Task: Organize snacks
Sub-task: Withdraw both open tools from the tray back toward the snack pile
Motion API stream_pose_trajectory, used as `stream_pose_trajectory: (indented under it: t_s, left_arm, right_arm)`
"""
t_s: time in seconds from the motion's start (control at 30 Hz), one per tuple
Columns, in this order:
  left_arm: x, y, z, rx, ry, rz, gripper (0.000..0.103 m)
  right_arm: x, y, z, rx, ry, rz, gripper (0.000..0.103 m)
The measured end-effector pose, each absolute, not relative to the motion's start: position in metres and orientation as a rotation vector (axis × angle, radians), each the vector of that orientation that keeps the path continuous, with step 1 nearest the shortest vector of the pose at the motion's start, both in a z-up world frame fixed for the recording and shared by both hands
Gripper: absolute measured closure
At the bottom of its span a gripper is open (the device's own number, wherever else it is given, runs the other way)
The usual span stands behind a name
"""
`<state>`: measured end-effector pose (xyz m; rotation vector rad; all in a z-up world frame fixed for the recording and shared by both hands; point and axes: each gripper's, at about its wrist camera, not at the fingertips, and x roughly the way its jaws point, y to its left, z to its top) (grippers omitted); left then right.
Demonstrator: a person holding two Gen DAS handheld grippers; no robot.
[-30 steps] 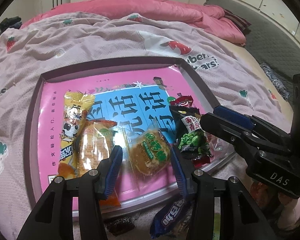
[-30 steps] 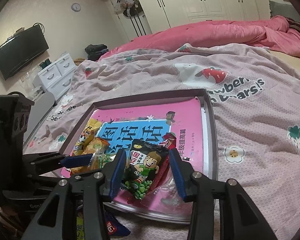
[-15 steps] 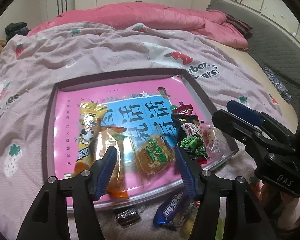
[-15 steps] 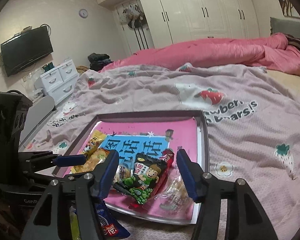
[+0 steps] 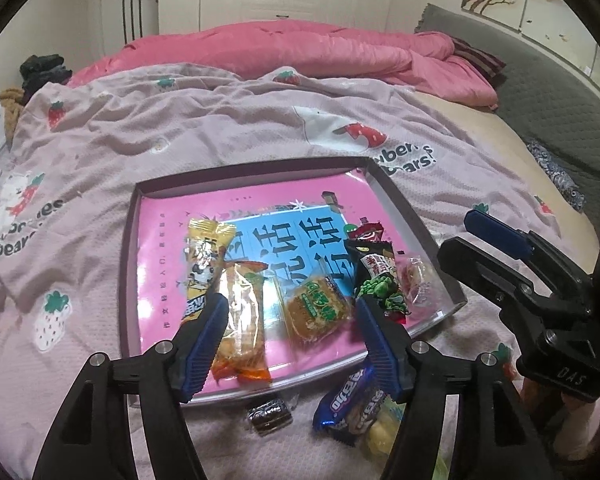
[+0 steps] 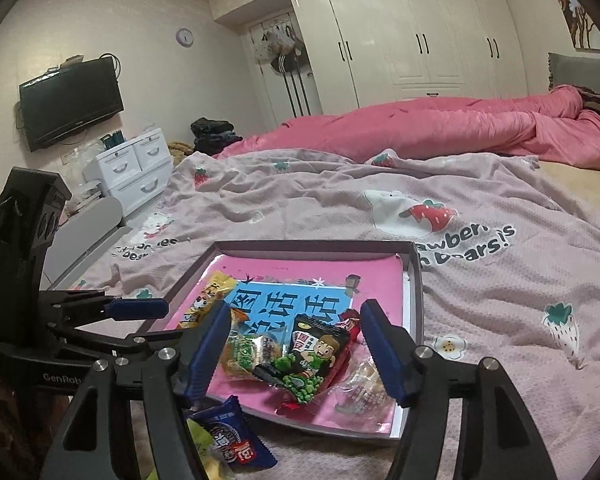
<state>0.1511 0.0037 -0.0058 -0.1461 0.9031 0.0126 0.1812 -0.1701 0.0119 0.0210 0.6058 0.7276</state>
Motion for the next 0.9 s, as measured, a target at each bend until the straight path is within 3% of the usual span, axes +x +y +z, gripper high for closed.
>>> stream_pose_trajectory:
  t_s: [0.9]
  left_arm:
    - [0.103, 0.036, 0.026, -0.145, 0.857, 0.067, 0.034]
  right_arm:
    - [0.131, -0.177, 0.031, -0.018, 0.559, 0.748, 0.032]
